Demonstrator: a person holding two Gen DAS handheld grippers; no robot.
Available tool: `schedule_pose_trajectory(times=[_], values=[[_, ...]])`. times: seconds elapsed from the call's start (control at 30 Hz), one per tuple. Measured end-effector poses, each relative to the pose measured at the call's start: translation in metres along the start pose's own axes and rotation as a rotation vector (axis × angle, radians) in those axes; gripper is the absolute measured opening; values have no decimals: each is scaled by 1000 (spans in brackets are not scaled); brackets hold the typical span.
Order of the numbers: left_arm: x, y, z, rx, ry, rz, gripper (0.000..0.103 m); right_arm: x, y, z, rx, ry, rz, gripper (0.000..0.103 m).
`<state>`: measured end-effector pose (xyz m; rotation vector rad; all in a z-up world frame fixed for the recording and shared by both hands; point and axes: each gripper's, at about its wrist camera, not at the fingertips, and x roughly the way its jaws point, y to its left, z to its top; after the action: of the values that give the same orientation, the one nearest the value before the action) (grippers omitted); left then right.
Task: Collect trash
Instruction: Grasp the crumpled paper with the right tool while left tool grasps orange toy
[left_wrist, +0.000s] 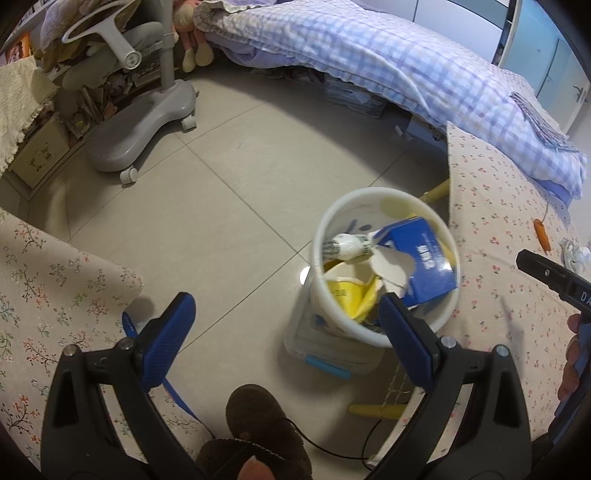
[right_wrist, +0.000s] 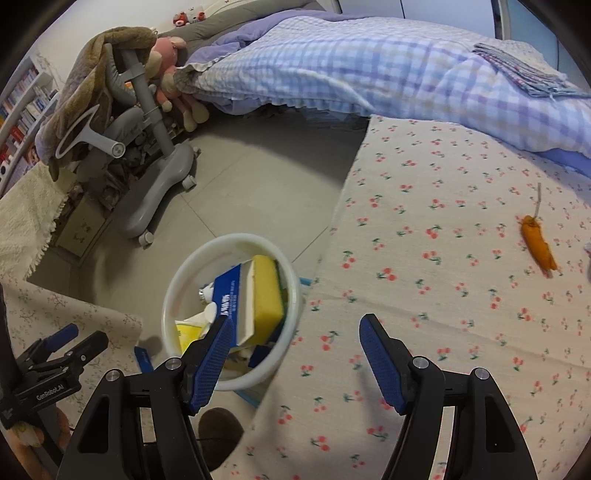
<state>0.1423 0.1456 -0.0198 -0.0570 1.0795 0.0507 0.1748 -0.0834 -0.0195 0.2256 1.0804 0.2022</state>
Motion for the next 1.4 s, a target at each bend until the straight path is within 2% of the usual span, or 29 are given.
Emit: schedule_pose_trajectory(times=[0.23, 0.43, 0.63, 0.87, 1.13, 1.3, 1.4], values=[[-2, -35, 4, 29, -1, -49, 99, -29, -40, -4, 34, -25, -59, 73], [-5, -77, 7, 51, 3, -101, 99, -56, -93, -9, 114, -46, -120, 75], [-1, -125, 11, 74, 12, -144, 99, -79, -155, -15, 216, -68, -205, 75], [10, -187, 13, 126, 27, -170, 99, -101, -223, -17, 308, -110, -351, 75], [39, -239, 20, 113, 56, -186, 99, -91, -298, -21, 428, -101, -434, 75], [56, -270, 22, 90, 68, -204, 99, -74, -315, -13, 407, -102, -476, 75], [64, -290, 24, 96, 67, -221, 99, -64, -321, -7, 388, -116, -472, 75]])
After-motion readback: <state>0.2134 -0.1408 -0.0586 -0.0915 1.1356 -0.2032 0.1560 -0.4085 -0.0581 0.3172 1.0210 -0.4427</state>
